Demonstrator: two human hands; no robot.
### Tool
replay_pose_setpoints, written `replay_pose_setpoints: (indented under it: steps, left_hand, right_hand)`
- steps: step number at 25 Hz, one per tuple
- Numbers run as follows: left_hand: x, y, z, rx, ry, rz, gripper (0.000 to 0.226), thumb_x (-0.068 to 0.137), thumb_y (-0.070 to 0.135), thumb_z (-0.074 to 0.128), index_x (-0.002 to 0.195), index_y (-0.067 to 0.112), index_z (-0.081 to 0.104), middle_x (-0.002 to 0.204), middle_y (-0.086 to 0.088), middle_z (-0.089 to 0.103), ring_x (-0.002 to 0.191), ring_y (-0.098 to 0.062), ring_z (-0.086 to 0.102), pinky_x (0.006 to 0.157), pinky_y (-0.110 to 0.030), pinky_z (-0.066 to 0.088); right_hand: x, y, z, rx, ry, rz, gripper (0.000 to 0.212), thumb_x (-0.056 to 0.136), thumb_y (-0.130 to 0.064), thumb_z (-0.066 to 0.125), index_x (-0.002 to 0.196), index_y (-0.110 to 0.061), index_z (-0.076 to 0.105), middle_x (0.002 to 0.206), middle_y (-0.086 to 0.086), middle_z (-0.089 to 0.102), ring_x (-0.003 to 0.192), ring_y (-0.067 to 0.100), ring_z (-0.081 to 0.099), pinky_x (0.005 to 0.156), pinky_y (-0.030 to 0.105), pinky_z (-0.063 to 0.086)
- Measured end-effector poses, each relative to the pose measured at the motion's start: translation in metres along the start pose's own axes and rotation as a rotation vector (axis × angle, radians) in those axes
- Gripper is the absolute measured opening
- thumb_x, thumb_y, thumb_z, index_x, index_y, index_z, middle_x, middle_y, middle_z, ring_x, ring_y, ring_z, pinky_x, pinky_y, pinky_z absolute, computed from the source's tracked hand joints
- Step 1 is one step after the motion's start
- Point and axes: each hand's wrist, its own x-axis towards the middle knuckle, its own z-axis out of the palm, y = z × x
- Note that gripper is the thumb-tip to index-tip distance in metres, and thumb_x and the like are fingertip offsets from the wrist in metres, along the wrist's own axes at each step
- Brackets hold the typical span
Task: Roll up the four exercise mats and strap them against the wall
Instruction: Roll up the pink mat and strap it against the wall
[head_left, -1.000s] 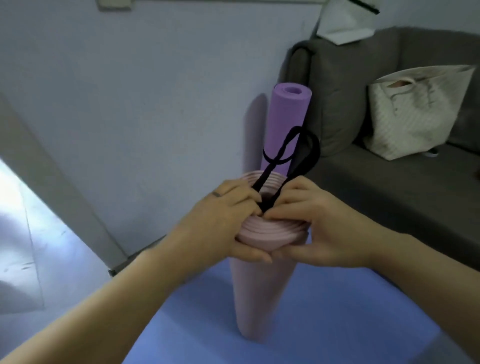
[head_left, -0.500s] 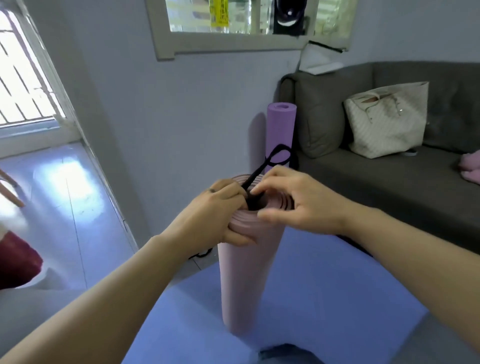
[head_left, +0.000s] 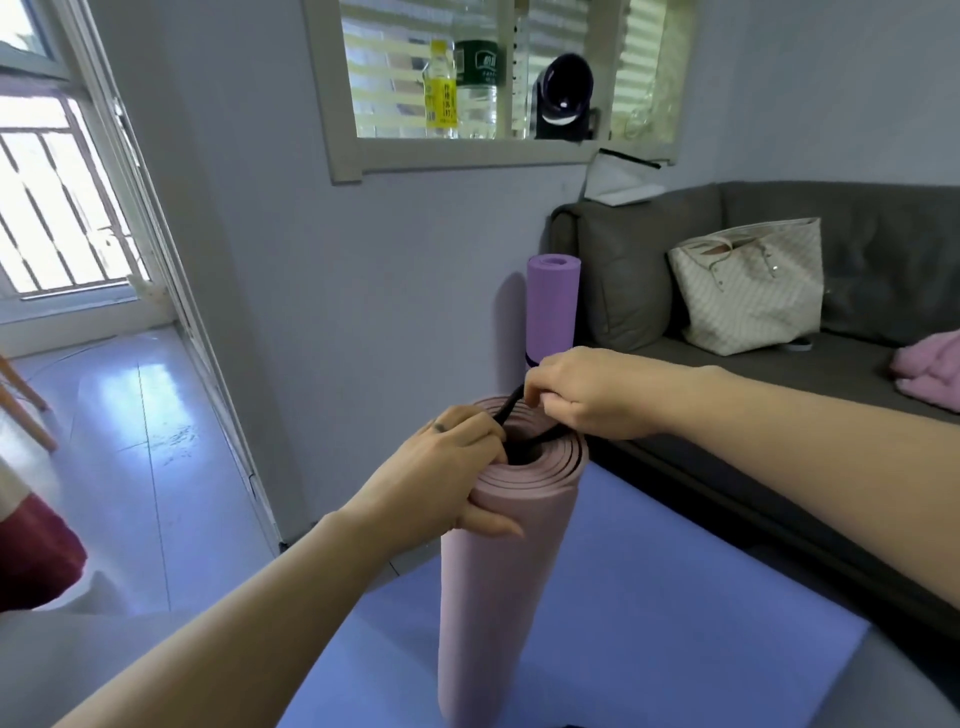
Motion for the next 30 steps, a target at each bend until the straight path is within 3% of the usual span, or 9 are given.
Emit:
replay_pose_setpoints:
  steps: [4,8,10,12,16,21,26,28,30]
  left_hand:
    - [0.001,-0.005,0.003,-0.049,0.023,-0.001,0.064,0.064,0.073,0.056,0.091,0.015,0.062,0.106,0.015,0.045,0.106,-0.011,0.043,0.087,-0.020,0.039]
    - [0.004,-0.010,0.002,-0.047,0.015,-0.003,0.062,0.065,0.070,0.057,0.091,0.014,0.062,0.109,0.016,0.043,0.107,-0.009,0.041,0.087,-0.025,0.043]
    - [0.006,-0.011,0.003,-0.050,0.025,0.007,0.060,0.066,0.069,0.058,0.091,0.014,0.061,0.109,0.016,0.043,0.106,-0.010,0.041,0.088,-0.025,0.044]
    - [0.007,-0.011,0.005,-0.069,0.040,0.012,0.058,0.067,0.067,0.059,0.091,0.014,0.060,0.108,0.015,0.044,0.106,-0.011,0.041,0.088,-0.023,0.042]
    - [0.007,-0.006,0.011,-0.078,0.015,-0.013,0.063,0.069,0.067,0.057,0.093,0.009,0.063,0.111,0.015,0.041,0.106,-0.012,0.041,0.089,-0.026,0.040]
    - [0.006,-0.011,0.007,0.093,0.129,0.118,0.051,0.080,0.057,0.055,0.103,0.011,0.058,0.109,0.004,0.046,0.102,-0.018,0.046,0.097,-0.041,0.044]
    - [-0.002,-0.028,-0.032,0.434,0.185,0.361,0.022,0.089,0.037,0.057,0.092,0.016,0.053,0.067,0.001,0.059,0.069,-0.023,0.055,0.103,-0.044,0.038]
    - [-0.021,-0.036,-0.041,0.462,0.072,0.269,0.032,0.097,0.038,0.041,0.080,0.018,0.059,0.064,0.006,0.058,0.061,-0.020,0.055,0.098,-0.040,0.040]
    - [-0.036,-0.039,-0.041,0.371,-0.106,-0.061,0.053,0.099,0.046,0.018,0.081,0.021,0.061,0.072,0.012,0.059,0.072,-0.017,0.060,0.107,-0.044,0.033]
  right_hand:
    - [-0.011,0.009,-0.013,0.144,-0.195,0.100,0.047,0.091,0.000,0.043,0.133,-0.019,0.049,0.120,-0.004,0.057,0.058,0.010,0.069,0.082,0.027,0.053]
    - [-0.028,0.009,-0.010,0.109,-0.276,0.019,0.087,0.072,-0.024,0.083,0.144,-0.025,0.034,0.124,-0.015,0.056,0.087,-0.019,0.053,0.078,-0.001,0.038]
    - [-0.032,0.006,0.011,0.231,-0.262,-0.004,0.106,0.063,-0.035,0.088,0.147,-0.029,0.024,0.128,-0.014,0.046,0.101,-0.017,0.049,0.082,0.001,0.040]
    - [-0.036,-0.002,0.039,0.249,-0.138,0.034,0.120,0.057,-0.048,0.088,0.149,-0.040,0.012,0.146,-0.009,0.023,0.126,0.004,0.041,0.099,0.019,0.044]
    - [-0.021,0.005,0.084,0.412,0.268,-0.033,0.081,0.057,-0.039,0.085,0.130,-0.034,0.052,0.137,-0.001,0.031,0.129,0.017,0.039,0.100,0.034,0.046]
    - [-0.004,0.012,0.091,0.487,0.300,-0.037,0.055,0.060,-0.028,0.087,0.110,-0.024,0.063,0.145,-0.003,0.030,0.135,0.008,0.033,0.104,0.021,0.037]
    - [-0.001,0.028,0.085,0.505,0.292,-0.044,0.038,0.065,-0.021,0.085,0.094,-0.030,0.062,0.152,0.000,0.031,0.143,-0.001,0.016,0.108,0.020,0.031]
    - [-0.003,0.039,0.081,0.527,0.284,0.015,0.038,0.062,-0.023,0.087,0.092,-0.026,0.065,0.151,0.001,0.035,0.143,-0.005,0.013,0.106,0.018,0.032]
    - [-0.002,0.036,0.080,0.532,0.269,0.010,0.040,0.060,-0.029,0.089,0.092,-0.028,0.064,0.151,0.001,0.035,0.141,-0.008,0.013,0.103,0.015,0.030]
